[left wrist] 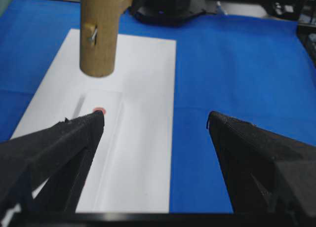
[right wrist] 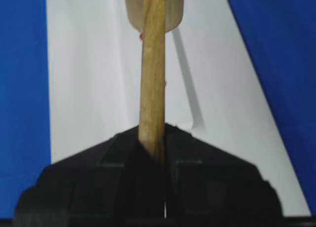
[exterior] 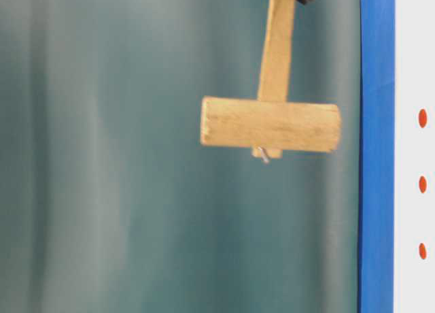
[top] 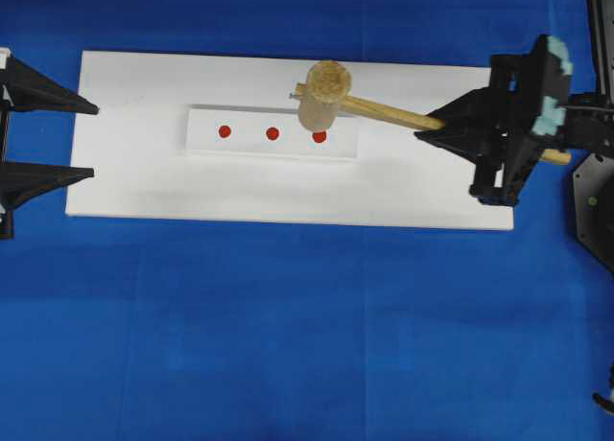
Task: Hit the mark with a hammer.
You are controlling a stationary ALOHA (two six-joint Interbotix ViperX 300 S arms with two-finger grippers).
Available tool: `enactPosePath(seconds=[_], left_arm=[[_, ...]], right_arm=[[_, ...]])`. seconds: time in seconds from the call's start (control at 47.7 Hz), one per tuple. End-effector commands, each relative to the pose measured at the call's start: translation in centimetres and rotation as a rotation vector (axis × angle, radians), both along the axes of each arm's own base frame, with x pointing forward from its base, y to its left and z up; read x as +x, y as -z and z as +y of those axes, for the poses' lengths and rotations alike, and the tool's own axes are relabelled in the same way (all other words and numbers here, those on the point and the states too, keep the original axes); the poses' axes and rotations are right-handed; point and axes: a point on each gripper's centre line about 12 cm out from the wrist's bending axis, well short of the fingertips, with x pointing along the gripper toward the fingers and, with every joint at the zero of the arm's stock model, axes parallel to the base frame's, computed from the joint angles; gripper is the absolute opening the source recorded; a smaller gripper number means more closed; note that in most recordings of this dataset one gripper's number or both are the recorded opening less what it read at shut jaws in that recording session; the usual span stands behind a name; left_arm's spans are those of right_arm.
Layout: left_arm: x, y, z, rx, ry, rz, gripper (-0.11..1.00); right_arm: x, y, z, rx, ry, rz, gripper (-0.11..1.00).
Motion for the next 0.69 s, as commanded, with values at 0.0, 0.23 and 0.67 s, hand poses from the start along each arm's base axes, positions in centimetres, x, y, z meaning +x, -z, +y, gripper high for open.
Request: enactPosePath(seconds=[0.0, 0.23, 0.67], left_arm=[[0.2, -0.5, 0.1, 0.002, -0.003, -0.012, 0.83], [0.2, -0.5, 0.0, 0.002, -0.001, -0.015, 0.83], [0.1, -0.5, 0.0, 0.0, -0.001, -0.014, 0.83]], right_arm=[[0.1, -0.8, 0.0, -0.006, 0.002, -0.027, 0.01], [0.7, 0.5, -0.2, -0.009, 0.004, 0.024, 0.01], [1.8, 5.7, -0.2, 0.067, 0.028, 0.216, 0.01]])
